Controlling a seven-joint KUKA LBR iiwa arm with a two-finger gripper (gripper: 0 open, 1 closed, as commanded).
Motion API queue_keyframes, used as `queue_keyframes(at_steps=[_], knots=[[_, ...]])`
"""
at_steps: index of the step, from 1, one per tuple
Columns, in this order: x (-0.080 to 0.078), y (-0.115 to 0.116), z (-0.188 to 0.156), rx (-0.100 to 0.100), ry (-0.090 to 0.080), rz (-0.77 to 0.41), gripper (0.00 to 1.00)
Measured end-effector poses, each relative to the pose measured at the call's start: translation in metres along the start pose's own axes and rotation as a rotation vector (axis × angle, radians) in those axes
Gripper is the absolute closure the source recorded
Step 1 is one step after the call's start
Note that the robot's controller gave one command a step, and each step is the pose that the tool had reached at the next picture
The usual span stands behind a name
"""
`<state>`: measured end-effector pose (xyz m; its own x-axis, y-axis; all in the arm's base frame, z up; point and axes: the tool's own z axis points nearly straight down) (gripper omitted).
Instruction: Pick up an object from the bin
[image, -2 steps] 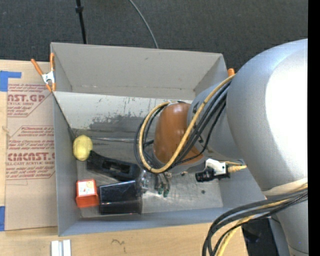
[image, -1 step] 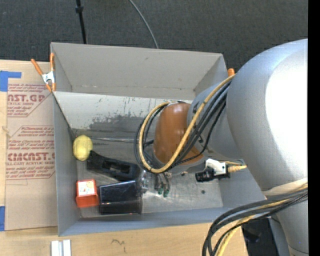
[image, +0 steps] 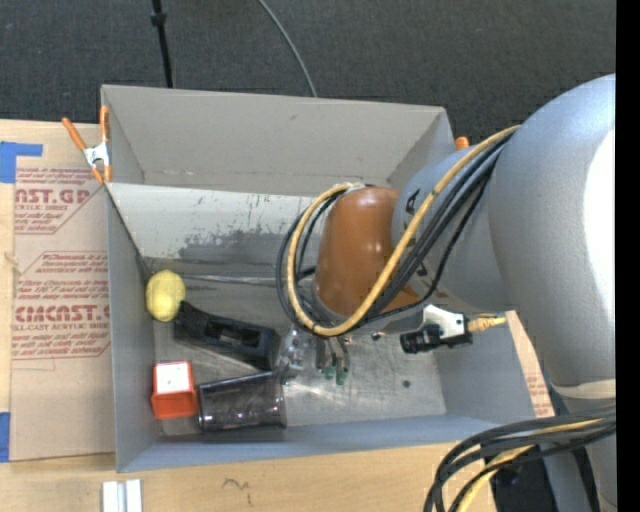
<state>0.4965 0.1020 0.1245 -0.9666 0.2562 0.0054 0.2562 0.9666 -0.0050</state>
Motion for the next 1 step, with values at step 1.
queue_keyframes(at_steps=[1], knots=[[-0.0391, 0.0162, -0.0285, -0.003, -0.009, 0.007, 0.00]])
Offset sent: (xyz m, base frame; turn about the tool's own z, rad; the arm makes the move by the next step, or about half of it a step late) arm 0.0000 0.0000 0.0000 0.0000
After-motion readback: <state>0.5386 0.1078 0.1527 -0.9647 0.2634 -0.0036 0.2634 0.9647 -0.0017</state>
